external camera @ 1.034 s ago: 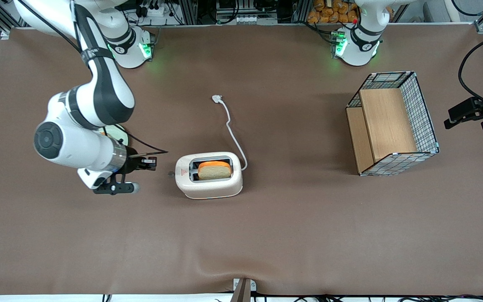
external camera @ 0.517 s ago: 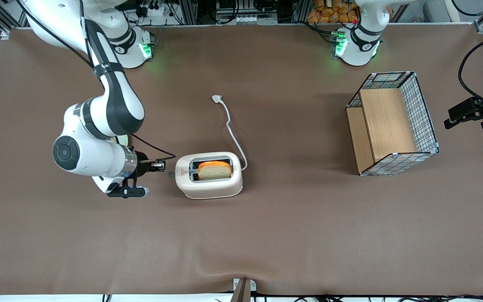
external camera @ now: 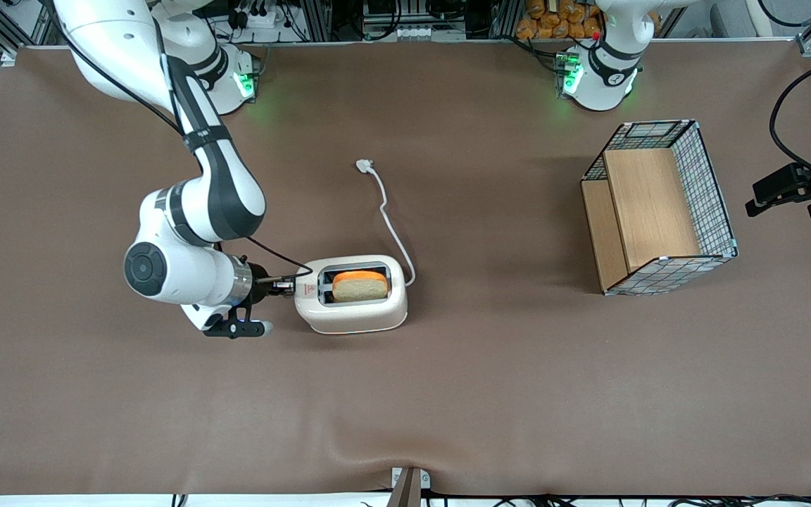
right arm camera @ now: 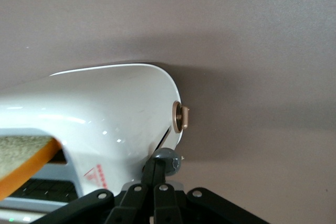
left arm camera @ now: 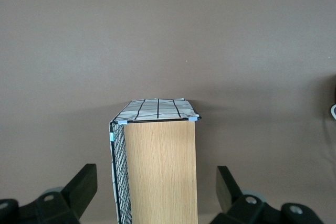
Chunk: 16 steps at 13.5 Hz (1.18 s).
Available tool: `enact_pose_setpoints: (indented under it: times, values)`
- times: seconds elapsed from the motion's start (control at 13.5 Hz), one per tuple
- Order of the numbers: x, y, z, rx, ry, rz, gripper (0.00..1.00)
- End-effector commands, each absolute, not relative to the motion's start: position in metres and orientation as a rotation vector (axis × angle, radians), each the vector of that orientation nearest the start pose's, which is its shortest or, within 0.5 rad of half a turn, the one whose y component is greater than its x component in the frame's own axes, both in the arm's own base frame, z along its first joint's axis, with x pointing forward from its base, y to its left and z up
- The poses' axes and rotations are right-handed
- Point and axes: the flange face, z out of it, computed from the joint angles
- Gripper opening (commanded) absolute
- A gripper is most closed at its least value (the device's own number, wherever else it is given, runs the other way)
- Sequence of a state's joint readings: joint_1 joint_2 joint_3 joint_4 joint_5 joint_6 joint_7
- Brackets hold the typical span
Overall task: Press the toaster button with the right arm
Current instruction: 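Press the toaster lever down with the right gripper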
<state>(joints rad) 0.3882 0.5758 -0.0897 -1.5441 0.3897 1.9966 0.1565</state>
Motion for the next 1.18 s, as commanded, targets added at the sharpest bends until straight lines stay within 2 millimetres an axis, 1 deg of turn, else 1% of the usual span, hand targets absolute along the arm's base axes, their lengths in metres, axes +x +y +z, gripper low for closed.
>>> enact_pose_setpoints:
  times: [0.0,0.15,0.22,0.3,0.37,0.44,0.59,0.74,0.96,1.11]
  values:
    - [0.653,0.227,0.294,-2.855,0.075,0.272,0.0]
    - [0.653,0.225,0.287,-2.856,0.083,0.284,0.0]
    - [0.654,0.221,0.28,-2.85,0.101,0.299,0.0]
    - [0.655,0.218,0.279,-2.822,0.131,0.306,0.0]
    - [0.655,0.216,0.272,-2.802,0.14,0.32,0.0]
    - [0.656,0.213,0.27,-2.783,0.132,0.322,0.0]
    - [0.657,0.203,0.259,-2.751,0.14,0.338,0.0]
    - [0.657,0.199,0.249,-2.739,0.129,0.35,0.0]
    - [0.655,0.197,0.236,-2.744,0.148,0.347,0.0]
    - [0.652,0.202,0.226,-2.752,0.147,0.342,0.0]
